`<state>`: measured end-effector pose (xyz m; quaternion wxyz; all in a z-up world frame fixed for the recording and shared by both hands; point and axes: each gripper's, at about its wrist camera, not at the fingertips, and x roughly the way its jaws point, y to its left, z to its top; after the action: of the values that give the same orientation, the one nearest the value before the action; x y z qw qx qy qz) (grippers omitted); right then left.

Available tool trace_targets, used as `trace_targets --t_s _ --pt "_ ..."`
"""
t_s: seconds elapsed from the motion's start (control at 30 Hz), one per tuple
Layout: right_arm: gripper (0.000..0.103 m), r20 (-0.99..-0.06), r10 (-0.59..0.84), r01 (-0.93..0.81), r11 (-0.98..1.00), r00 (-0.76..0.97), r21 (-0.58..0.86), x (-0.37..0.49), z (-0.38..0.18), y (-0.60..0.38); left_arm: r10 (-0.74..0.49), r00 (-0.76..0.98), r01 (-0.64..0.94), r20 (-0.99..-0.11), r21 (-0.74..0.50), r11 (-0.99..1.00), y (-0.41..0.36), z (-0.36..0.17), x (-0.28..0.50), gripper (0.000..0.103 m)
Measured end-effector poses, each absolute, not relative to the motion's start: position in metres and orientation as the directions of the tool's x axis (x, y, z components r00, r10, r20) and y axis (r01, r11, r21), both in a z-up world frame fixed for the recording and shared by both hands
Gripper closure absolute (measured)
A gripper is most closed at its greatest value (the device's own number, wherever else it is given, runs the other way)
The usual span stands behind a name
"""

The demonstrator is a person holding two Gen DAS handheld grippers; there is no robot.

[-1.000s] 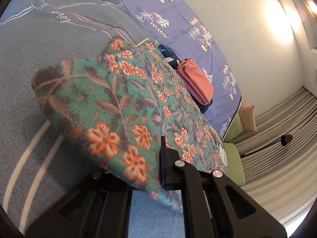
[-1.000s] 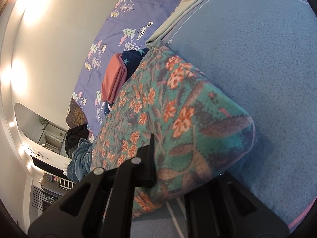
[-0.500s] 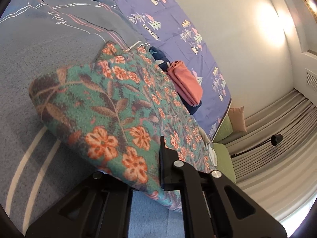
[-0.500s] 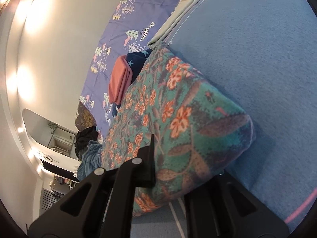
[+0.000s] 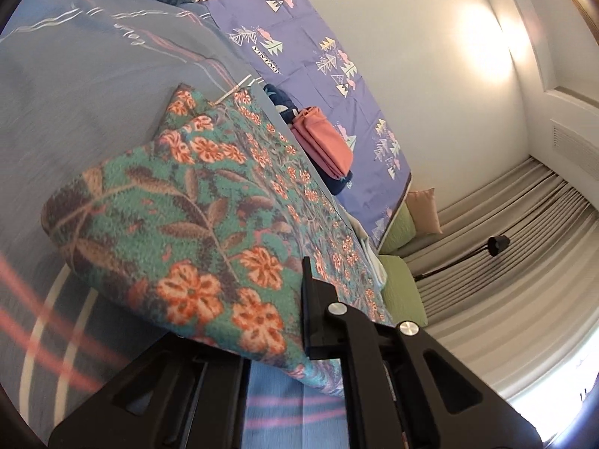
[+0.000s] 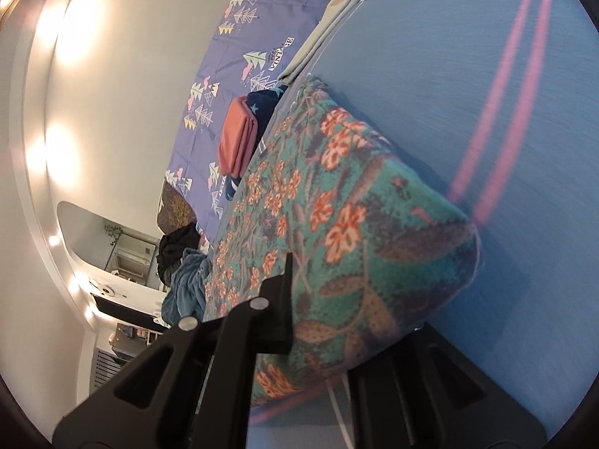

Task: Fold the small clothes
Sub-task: 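Press the folded shirt edge flat with both grippers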

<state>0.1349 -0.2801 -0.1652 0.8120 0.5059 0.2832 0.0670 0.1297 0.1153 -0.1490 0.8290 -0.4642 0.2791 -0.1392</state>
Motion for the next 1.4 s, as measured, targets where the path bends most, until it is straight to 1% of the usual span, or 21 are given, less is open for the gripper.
trace_targets --t_s 0.33,0.53,0.8,0.9,1.0,1.07,1.17,1.3,1.33,1.37,1.4 --pt "0.098 -0.393 0.4 0.171 0.487 0.828 0.857 0.074 -0.166 -0.287 -0.53 0.778 -0.027 -0.337 -0.861 0.508 0.11 -0.156 0.057 0.098" --pt "0.098 -0.413 0.406 0.174 0.509 0.815 0.843 0.05 -0.165 -0.29 -0.544 0.763 -0.015 -0.349 -0.851 0.525 0.108 -0.159 0.022 0.098" --pt "0.099 -0.422 0.419 0.172 0.515 0.804 0.84 0.049 -0.164 -0.295 -0.54 0.748 -0.004 -0.386 -0.816 0.578 0.107 -0.16 0.007 0.098" --pt "0.098 -0.409 0.434 0.153 0.514 0.803 0.844 0.046 -0.166 -0.297 -0.537 0.74 0.0 -0.405 -0.798 0.603 0.107 -0.159 0.003 0.096" --pt "0.096 -0.394 0.442 0.14 0.505 0.806 0.852 0.038 -0.169 -0.299 -0.526 0.734 0.004 -0.43 -0.772 0.636 0.108 -0.155 -0.005 0.09" --pt "0.094 -0.388 0.438 0.136 0.504 0.811 0.853 0.036 -0.168 -0.3 -0.514 0.734 0.0 -0.443 -0.758 0.652 0.11 -0.152 -0.013 0.084" --pt "0.093 -0.404 0.427 0.142 0.526 0.809 0.839 0.035 -0.167 -0.298 -0.504 0.731 -0.006 -0.46 -0.743 0.67 0.114 -0.148 -0.028 0.078" --pt "0.087 -0.436 0.398 0.16 0.564 0.807 0.81 0.033 -0.163 -0.295 -0.562 0.694 0.044 -0.449 -0.753 0.656 0.113 -0.141 -0.047 0.074" --pt "0.086 -0.436 0.394 0.162 0.564 0.809 0.81 0.033 -0.163 -0.295 -0.582 0.684 0.072 -0.44 -0.753 0.654 0.11 -0.137 -0.051 0.07" --pt "0.085 -0.434 0.387 0.165 0.563 0.813 0.81 0.032 -0.162 -0.294 -0.595 0.679 0.095 -0.43 -0.752 0.652 0.108 -0.132 -0.053 0.058" --pt "0.085 -0.432 0.382 0.167 0.561 0.817 0.811 0.031 -0.163 -0.294 -0.607 0.681 0.125 -0.41 -0.752 0.647 0.105 -0.124 -0.055 0.053"
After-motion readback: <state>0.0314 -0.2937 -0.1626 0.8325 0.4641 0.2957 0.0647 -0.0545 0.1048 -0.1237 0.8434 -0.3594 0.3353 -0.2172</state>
